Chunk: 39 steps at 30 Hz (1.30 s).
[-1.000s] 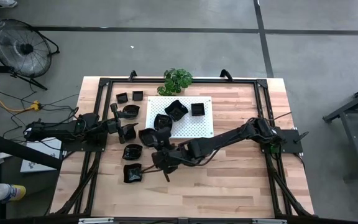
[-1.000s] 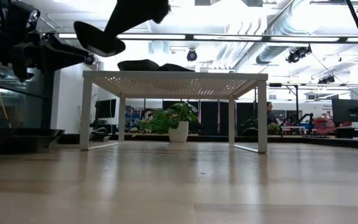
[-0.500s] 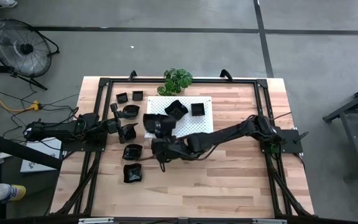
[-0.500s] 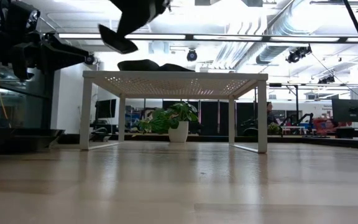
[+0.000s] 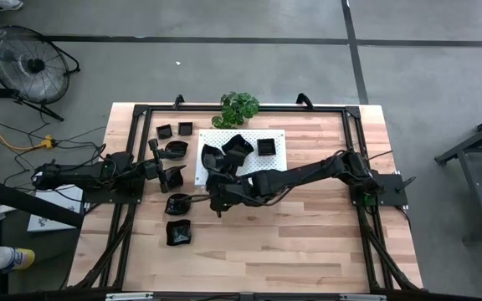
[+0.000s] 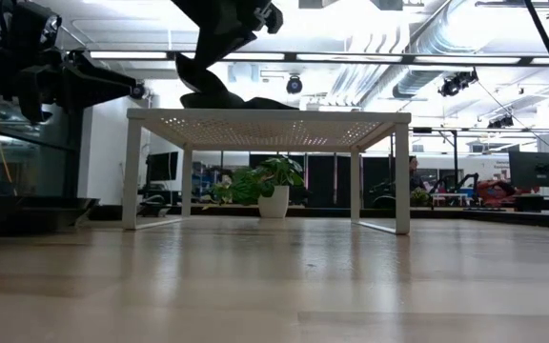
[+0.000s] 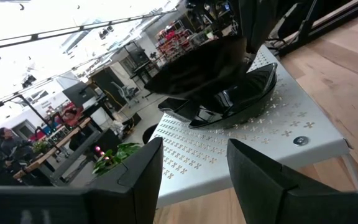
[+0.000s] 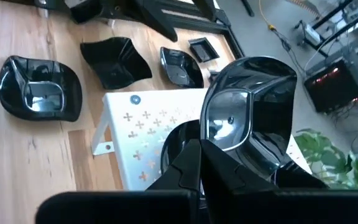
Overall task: Pick & Place Mini shaped plates
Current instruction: Stack the leaf shaped plate on top of the leaf shaped plates on the shelf
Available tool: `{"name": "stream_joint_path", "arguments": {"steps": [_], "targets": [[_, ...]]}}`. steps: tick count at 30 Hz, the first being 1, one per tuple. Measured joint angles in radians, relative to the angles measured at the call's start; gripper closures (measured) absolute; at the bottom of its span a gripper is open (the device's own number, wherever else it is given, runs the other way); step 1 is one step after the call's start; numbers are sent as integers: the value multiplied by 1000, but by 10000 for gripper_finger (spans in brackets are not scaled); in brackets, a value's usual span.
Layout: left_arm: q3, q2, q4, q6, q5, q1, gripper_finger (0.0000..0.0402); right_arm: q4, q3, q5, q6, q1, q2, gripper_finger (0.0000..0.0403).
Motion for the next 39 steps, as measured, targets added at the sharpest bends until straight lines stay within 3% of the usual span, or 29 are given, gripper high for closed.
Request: {"name": "stream_joint_path", "arguments": {"steps": [7, 39], "targets": [[0, 0, 0, 0, 0, 0, 227, -10, 0, -85, 28, 0, 0, 403], [0, 0, 0, 0, 0, 0, 227, -120, 0, -139, 38, -20, 1, 402]]}}
